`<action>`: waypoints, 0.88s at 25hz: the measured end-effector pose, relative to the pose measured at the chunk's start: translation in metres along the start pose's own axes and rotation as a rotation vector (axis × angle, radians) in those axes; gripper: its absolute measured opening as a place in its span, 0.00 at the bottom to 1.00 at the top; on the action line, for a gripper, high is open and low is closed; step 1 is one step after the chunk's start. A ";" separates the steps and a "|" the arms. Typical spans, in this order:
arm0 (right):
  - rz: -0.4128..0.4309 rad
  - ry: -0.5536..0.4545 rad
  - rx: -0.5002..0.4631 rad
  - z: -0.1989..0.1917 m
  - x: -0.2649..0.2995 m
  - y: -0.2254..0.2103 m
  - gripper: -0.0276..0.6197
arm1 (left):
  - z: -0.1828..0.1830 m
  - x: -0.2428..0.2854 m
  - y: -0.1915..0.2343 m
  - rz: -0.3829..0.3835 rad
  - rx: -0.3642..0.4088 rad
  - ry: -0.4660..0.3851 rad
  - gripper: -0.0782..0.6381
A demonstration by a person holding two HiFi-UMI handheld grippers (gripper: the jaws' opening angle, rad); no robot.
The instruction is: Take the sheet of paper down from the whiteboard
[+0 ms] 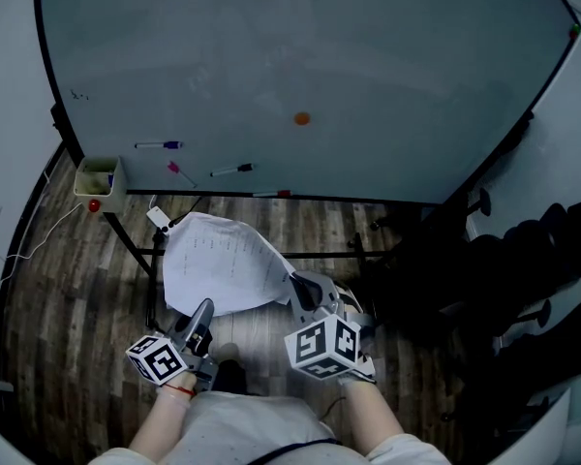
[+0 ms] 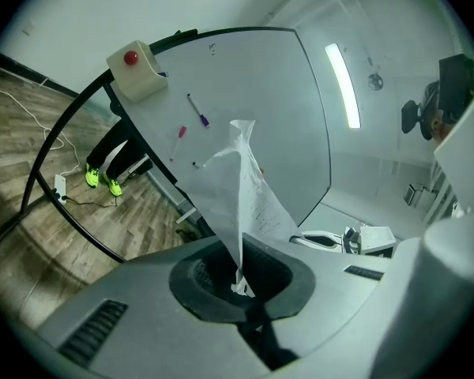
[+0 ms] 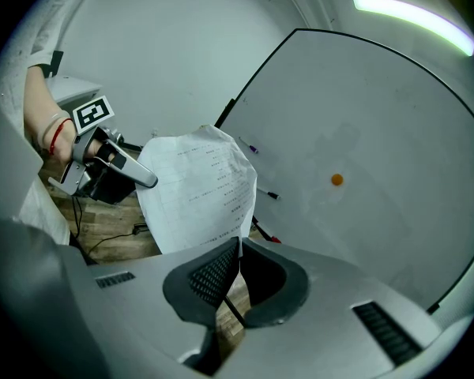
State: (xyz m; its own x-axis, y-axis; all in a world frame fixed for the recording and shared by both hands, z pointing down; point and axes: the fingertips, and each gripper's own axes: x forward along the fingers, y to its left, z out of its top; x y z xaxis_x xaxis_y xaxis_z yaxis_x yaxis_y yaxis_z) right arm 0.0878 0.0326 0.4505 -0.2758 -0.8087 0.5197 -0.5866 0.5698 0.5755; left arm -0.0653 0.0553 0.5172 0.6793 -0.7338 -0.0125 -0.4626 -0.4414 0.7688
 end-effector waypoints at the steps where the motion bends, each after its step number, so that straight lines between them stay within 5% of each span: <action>1: 0.005 0.000 0.003 -0.001 -0.002 0.004 0.08 | -0.002 -0.003 0.000 0.001 0.000 0.002 0.13; 22: 0.072 0.032 0.045 -0.032 -0.033 0.058 0.08 | -0.048 -0.049 -0.005 0.033 -0.027 0.066 0.13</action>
State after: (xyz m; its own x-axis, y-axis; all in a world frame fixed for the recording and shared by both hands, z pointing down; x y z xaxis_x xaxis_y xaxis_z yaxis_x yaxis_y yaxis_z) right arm 0.0869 0.0973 0.4871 -0.2944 -0.7604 0.5789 -0.6003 0.6185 0.5071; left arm -0.0686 0.1185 0.5447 0.7000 -0.7120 0.0546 -0.4707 -0.4026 0.7851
